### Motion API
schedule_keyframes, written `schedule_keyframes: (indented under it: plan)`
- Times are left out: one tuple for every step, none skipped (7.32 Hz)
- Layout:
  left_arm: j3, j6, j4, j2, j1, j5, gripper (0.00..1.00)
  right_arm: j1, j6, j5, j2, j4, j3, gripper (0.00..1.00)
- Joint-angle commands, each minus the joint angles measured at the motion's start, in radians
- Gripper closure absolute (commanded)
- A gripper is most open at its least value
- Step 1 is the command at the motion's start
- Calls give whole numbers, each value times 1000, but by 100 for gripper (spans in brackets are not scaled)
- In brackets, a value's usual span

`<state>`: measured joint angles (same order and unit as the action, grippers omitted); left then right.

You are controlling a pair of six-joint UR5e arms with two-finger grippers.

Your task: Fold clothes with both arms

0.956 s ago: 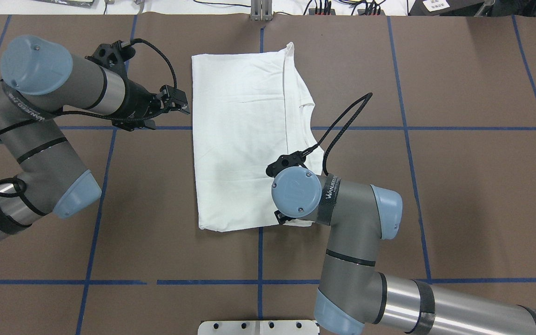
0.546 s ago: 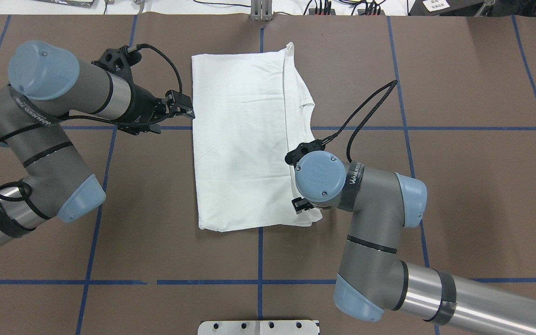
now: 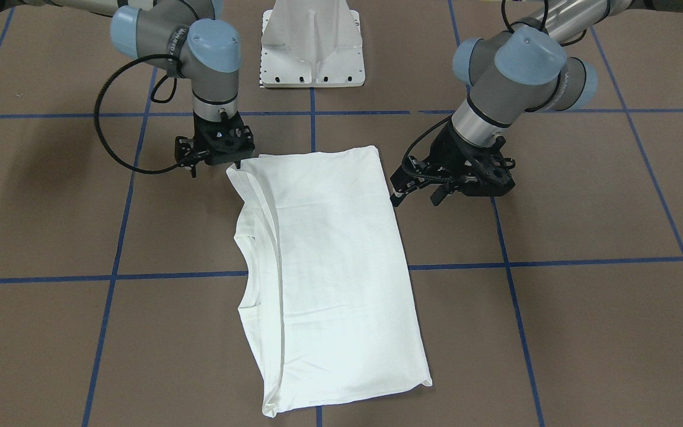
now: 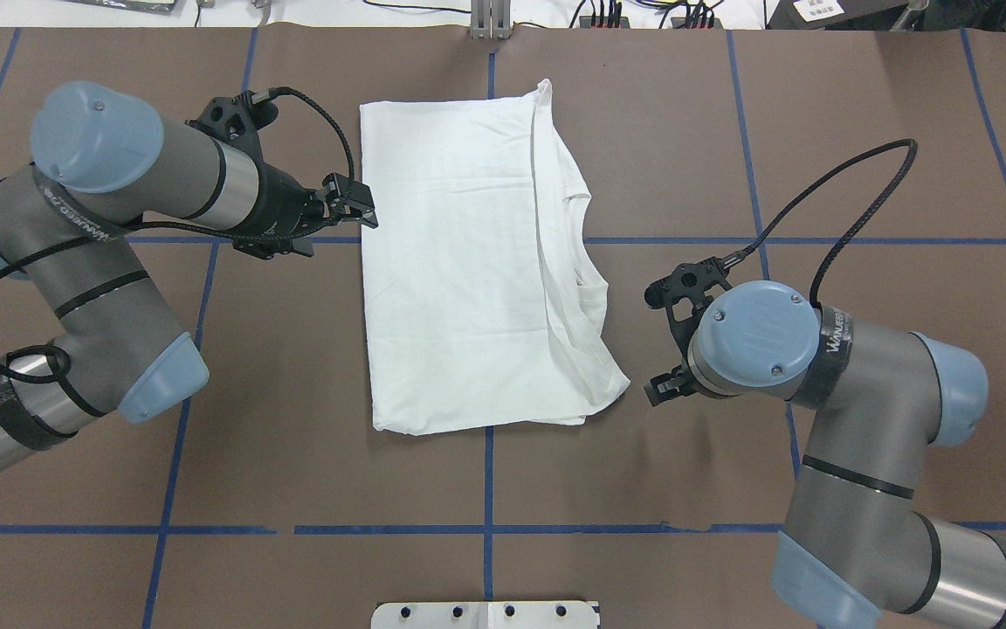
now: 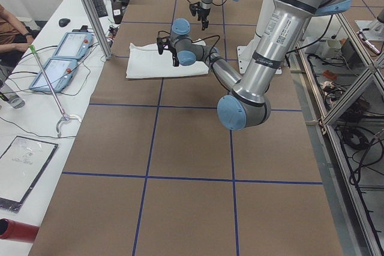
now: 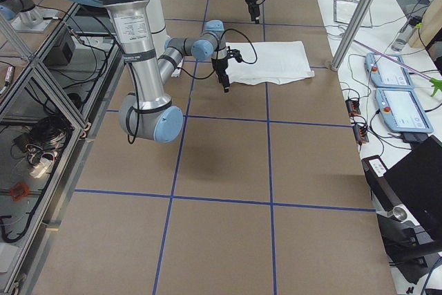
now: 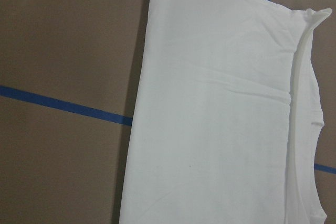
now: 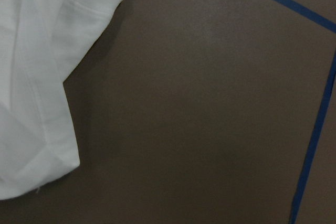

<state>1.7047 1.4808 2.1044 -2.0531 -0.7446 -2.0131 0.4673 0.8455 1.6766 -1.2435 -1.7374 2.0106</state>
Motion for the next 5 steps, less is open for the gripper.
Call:
schedule_keyframes:
  plan:
    - [1,3,-1,-2,1,-1,0,43,0,11,117,2,-50,0]
    - [-2,1,2,-1,1,-1,0,44,-2,9,221,4,-144,0]
    - [-11,1,5,-2,2,1,0,42,-2,5,295,48,-242,0]
    - [-14,1,6,-2,1,1,0,42,-5,-1,326,179,-363,0]
    - [-17,1,9,-2,2,1,0,40,-26,-23,349,252,-430,0]
